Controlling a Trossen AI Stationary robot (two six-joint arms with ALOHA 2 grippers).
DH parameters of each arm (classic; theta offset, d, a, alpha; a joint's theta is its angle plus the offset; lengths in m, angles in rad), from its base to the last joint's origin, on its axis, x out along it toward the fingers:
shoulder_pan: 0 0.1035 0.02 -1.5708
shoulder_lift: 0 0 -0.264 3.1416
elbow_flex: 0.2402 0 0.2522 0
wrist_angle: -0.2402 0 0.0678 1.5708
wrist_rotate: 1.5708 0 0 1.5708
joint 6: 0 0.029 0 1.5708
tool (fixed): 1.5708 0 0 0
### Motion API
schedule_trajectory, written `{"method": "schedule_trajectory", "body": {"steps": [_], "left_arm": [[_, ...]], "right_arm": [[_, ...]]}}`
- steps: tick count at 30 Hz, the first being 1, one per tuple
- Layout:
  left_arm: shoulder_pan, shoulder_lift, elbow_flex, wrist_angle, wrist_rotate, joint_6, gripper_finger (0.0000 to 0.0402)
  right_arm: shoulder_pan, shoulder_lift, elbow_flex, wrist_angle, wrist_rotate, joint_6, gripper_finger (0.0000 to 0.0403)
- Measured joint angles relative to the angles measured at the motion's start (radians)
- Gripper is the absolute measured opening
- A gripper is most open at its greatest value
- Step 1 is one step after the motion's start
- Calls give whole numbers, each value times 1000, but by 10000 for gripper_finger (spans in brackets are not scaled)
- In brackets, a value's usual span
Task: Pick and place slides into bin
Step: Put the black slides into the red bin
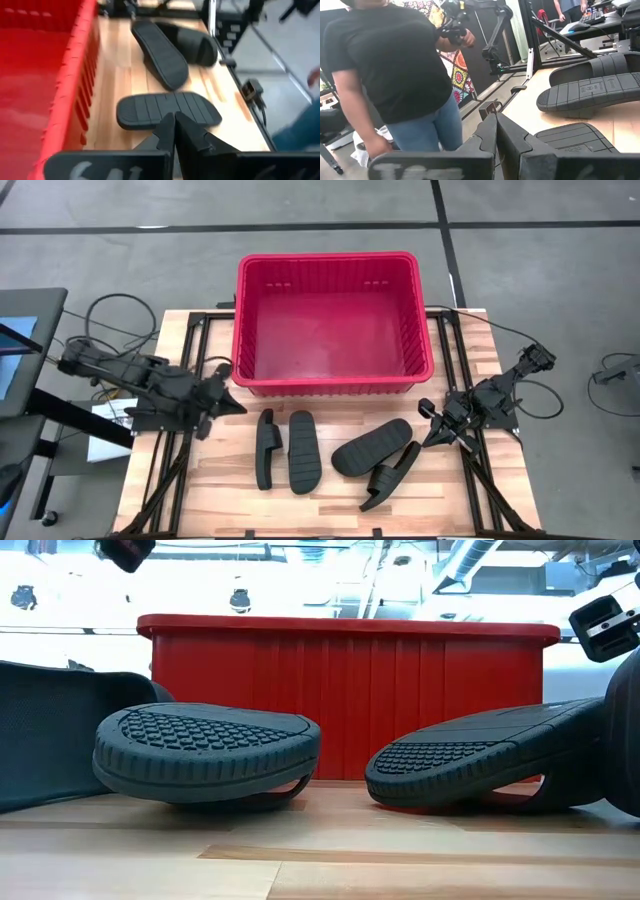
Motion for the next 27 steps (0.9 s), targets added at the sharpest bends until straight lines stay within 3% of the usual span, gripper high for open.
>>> {"method": "schedule_trajectory", "body": {"steps": [11, 19, 27], "left_arm": [[-43, 259, 274, -132, 0, -19, 0], [-80, 387, 330, -217, -29, -81, 0], [-156, 503, 362, -279, -77, 61, 0]], "right_arm": [[0, 0, 0, 0, 0, 0, 0], [0, 0, 0, 0, 0, 0, 0], [0, 0, 0, 0, 0, 0, 0]]}}
